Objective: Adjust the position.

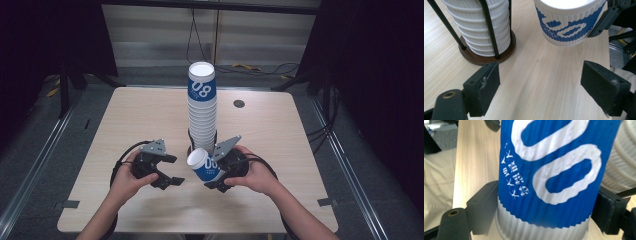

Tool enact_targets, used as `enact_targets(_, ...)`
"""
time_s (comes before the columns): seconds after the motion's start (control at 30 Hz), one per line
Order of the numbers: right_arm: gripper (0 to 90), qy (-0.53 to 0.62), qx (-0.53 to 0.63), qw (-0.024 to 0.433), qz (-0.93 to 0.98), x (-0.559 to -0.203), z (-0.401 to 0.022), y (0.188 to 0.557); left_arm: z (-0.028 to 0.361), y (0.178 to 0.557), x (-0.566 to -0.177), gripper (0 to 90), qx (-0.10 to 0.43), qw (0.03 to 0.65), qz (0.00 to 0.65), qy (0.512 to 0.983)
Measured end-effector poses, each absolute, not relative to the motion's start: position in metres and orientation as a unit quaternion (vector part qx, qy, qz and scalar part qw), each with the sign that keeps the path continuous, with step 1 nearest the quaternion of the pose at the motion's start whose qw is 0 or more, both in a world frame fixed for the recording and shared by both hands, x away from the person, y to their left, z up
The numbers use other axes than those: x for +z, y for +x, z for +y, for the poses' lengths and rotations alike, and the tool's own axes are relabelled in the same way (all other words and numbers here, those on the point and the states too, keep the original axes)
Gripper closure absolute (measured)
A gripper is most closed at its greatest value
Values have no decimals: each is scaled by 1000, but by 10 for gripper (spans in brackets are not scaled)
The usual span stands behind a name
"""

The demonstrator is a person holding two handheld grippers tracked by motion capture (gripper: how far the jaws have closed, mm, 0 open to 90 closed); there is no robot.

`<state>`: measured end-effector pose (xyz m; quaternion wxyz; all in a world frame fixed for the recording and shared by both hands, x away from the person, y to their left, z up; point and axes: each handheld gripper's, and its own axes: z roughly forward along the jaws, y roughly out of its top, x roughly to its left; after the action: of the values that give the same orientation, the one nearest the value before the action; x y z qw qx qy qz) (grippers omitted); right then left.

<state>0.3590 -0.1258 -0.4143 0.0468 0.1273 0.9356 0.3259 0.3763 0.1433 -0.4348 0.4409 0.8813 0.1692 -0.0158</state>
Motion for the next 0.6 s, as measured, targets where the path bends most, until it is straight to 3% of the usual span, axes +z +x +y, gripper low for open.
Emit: enact_targets(0.6,176,99,265,55,958,-416,-121,358,144,374,-440,157,-19,428,168,888)
